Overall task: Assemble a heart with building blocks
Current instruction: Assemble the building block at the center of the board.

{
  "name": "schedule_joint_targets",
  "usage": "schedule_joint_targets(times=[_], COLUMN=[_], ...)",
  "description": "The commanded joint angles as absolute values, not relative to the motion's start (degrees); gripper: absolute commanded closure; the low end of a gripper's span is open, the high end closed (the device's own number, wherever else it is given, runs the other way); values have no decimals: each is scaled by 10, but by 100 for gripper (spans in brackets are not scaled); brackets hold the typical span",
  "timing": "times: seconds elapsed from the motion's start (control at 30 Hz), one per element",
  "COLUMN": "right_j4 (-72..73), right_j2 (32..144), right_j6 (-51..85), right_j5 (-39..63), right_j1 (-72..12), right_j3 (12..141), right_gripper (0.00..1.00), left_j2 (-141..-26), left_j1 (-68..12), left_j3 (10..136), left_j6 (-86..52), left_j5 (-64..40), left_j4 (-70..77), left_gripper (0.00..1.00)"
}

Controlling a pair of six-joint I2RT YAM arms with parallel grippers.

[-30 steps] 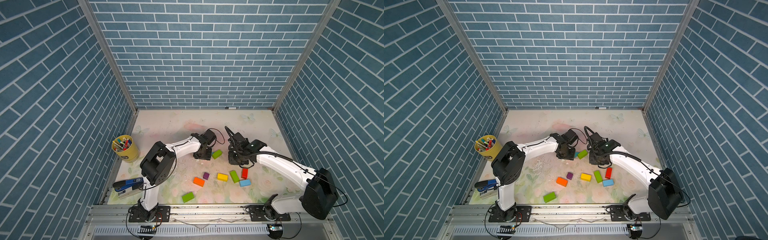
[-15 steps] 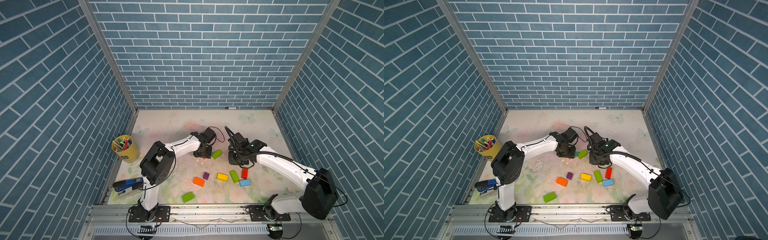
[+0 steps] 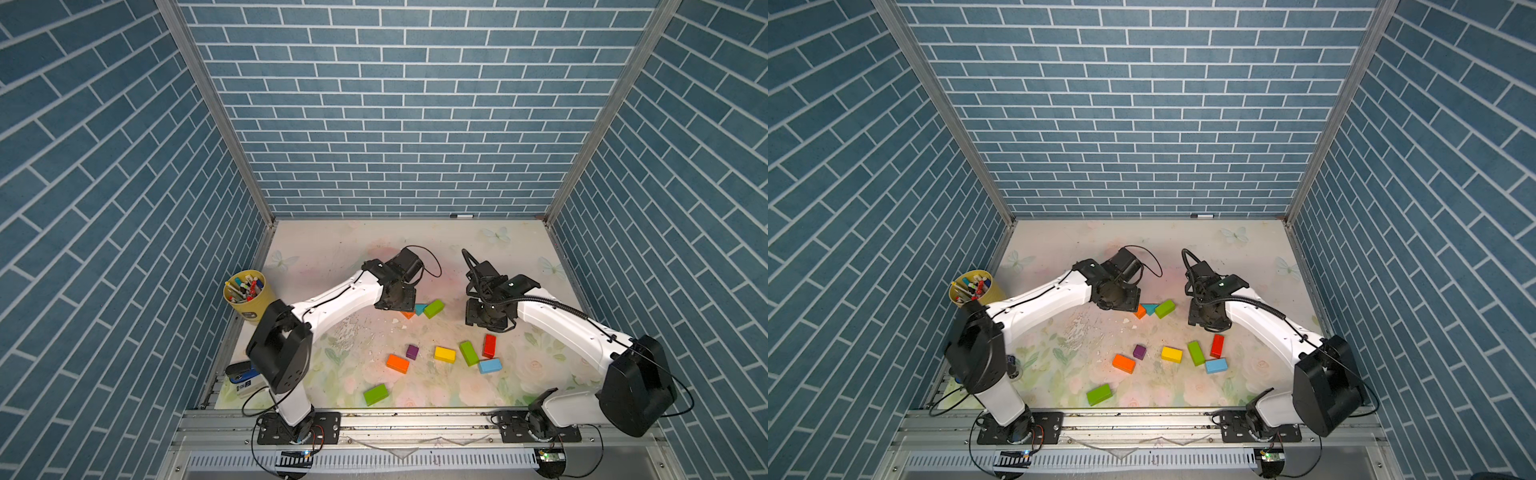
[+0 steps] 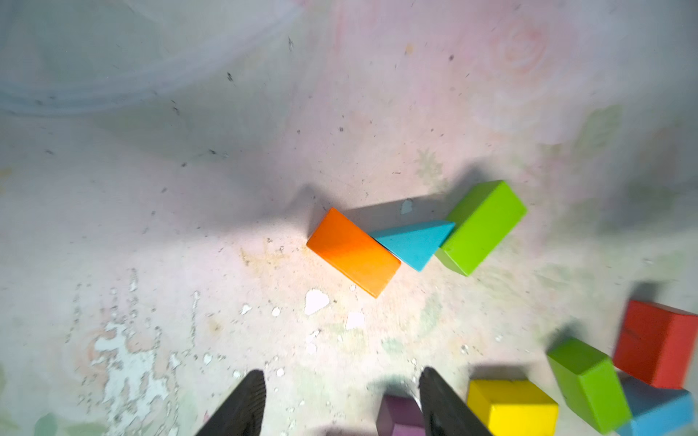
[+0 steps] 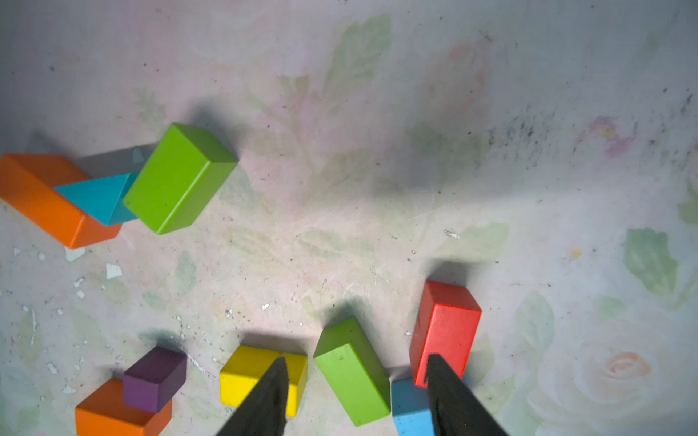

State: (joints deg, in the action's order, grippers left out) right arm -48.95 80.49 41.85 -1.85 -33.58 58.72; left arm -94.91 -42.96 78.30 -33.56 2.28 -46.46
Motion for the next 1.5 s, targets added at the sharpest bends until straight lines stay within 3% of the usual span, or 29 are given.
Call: schedule_joint_targets(times=[0.0, 0.43, 0.57, 0.7, 0.97, 1.07, 1.2, 1.27, 1.47], right_j4=[-479, -475, -469, -480, -490, -481, -494, -501, -508], right_j2=[826, 867, 880, 881, 972, 1001, 1011, 1004, 966], right_j6=[390, 352, 353, 346, 326, 320, 320, 330, 373], right_j5=[35, 87, 81, 55, -17, -19, -33, -44, -59], right_j1=[-336, -377, -381, -381, -377, -379, -389, -392, -391], right_j3=[573, 513, 501, 518, 643, 673, 691, 679, 613], right_gripper=[39, 43, 52, 75, 84, 82, 59, 53, 49], left_j2=[-907, -838, -841, -843, -838, -833, -831, -833, -845], left_j1=[-422, -403, -403, -401, -395, -391, -387, -386, -385], left_j3=[741, 632, 635, 633, 630, 624, 615, 613, 615], left_j6=[-340, -371, -367, -367, -371, -373, -374, -375, -374], left_j5=[38, 3, 3, 4, 11, 13, 10, 7, 0], left_j4=[-505, -468, -467, -466, -465, -464, -458, -455, -446], left_gripper=[32, 31, 31, 31, 32, 32, 32, 32, 32])
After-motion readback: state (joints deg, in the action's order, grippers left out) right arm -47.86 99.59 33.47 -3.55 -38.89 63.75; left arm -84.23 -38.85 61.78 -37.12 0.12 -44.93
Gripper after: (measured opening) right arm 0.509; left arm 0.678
